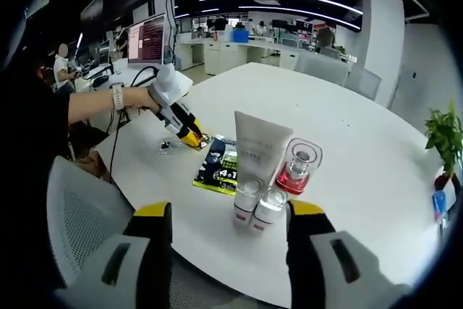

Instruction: Arrange the skincare products in the storage area until every visible bottle or jar stands upright without overlapping.

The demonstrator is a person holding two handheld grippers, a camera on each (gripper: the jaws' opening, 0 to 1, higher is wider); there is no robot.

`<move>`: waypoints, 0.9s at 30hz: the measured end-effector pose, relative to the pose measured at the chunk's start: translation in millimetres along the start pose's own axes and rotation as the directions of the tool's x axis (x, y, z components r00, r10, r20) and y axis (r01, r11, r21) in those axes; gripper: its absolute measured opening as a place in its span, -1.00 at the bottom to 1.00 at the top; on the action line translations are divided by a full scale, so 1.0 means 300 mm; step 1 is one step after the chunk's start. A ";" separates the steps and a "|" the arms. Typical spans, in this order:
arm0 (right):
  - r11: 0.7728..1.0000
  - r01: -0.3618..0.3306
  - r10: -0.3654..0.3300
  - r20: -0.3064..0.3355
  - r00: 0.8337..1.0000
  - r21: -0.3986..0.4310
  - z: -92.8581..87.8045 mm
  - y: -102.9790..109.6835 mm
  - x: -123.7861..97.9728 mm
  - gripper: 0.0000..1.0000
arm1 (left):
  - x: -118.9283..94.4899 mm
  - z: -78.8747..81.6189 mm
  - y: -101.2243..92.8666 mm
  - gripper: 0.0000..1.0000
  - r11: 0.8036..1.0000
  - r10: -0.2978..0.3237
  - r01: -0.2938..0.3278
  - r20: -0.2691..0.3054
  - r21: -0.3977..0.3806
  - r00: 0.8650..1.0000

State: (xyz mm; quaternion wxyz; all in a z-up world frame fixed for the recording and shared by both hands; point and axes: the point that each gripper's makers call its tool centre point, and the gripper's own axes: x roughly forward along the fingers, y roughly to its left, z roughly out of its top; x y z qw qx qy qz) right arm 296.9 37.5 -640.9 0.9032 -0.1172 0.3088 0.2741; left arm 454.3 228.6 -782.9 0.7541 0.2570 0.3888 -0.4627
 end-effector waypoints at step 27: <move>0.999 -0.026 0.026 0.000 1.000 -0.027 0.014 0.027 0.006 0.30 | -0.091 -0.145 0.079 -0.61 0.994 0.074 -0.074 -0.013 -0.086 0.997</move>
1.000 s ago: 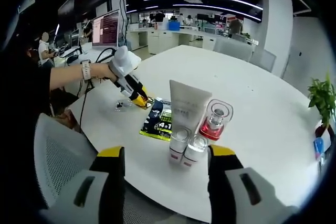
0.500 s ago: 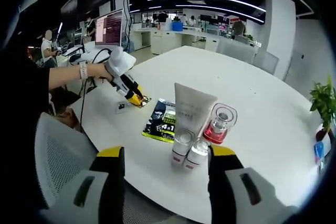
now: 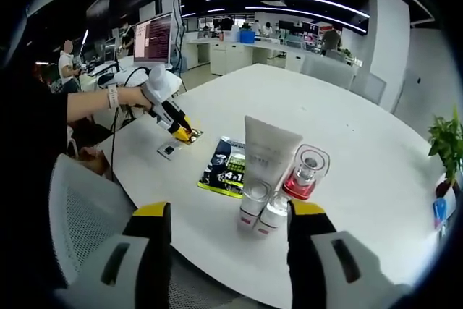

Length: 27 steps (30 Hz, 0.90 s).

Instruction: Arrange the skincare products in the storage area until every visible bottle or jar stands upright without overlapping.

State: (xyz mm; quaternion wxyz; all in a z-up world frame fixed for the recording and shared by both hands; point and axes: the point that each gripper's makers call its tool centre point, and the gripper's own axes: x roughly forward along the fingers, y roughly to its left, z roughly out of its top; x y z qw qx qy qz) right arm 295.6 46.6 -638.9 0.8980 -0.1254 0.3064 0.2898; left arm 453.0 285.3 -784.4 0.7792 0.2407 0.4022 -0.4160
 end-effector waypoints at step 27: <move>1.000 0.012 -0.012 -0.003 1.000 0.025 -0.023 -0.009 -0.012 0.34 | 0.019 0.151 -0.101 -0.31 0.996 -0.050 0.050 -0.003 0.069 0.999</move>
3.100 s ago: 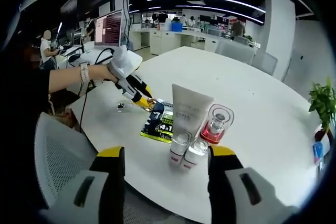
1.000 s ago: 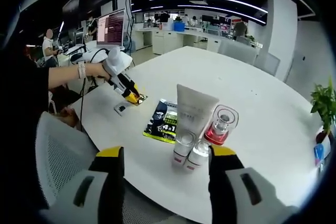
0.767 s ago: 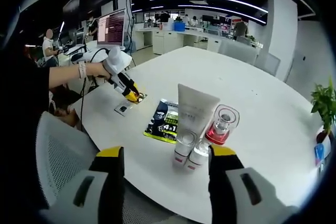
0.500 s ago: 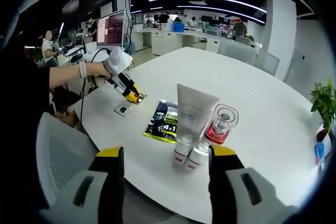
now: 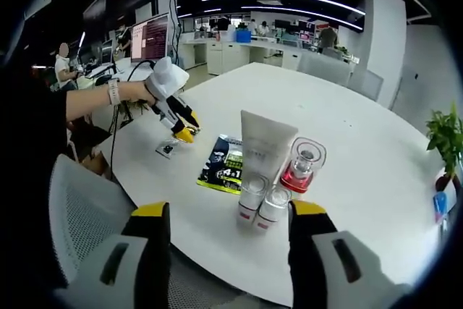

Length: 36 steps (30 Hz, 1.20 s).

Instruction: Arrange the skincare products in the storage area until every visible bottle or jar stands upright without overlapping.

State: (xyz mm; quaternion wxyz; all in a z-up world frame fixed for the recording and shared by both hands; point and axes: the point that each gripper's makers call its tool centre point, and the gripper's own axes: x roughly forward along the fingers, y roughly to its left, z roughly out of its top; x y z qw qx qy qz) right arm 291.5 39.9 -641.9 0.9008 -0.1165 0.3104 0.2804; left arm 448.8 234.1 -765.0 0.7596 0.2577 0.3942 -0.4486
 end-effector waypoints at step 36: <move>0.999 0.014 -0.013 -0.012 1.000 0.039 -0.043 -0.030 -0.020 0.34 | 0.196 0.257 -0.189 0.36 0.985 -0.116 0.112 0.021 0.129 0.993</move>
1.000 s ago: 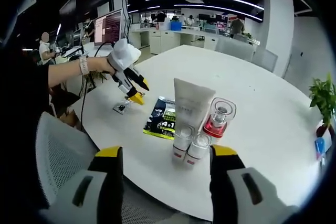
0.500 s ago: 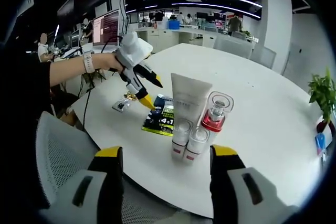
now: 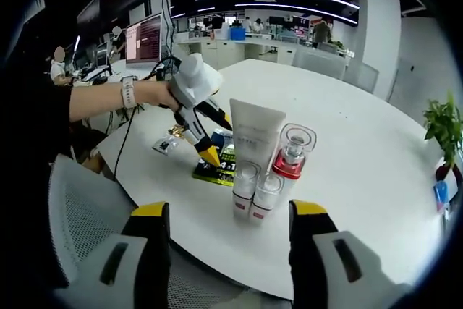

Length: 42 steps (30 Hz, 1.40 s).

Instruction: Arrange the skincare products in the storage area until every visible bottle or jar stands upright without overlapping.

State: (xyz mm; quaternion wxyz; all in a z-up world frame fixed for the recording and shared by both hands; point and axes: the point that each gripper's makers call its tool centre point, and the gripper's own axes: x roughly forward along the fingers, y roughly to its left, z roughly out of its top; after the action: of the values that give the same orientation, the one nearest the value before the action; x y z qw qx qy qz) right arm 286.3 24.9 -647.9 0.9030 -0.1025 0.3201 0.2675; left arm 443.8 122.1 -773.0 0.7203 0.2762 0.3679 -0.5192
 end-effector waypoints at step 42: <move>1.000 -0.018 0.018 -0.007 1.000 -0.002 -0.006 0.026 0.013 0.30 | -0.042 -0.149 -0.028 0.41 0.991 -0.082 0.095 -0.127 0.097 0.989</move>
State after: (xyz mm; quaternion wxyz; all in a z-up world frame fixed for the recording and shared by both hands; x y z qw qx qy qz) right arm 283.5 32.5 -651.9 0.8993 -0.1014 0.3242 0.2754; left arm 422.7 161.3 -788.7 0.6574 0.3275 0.3960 -0.5512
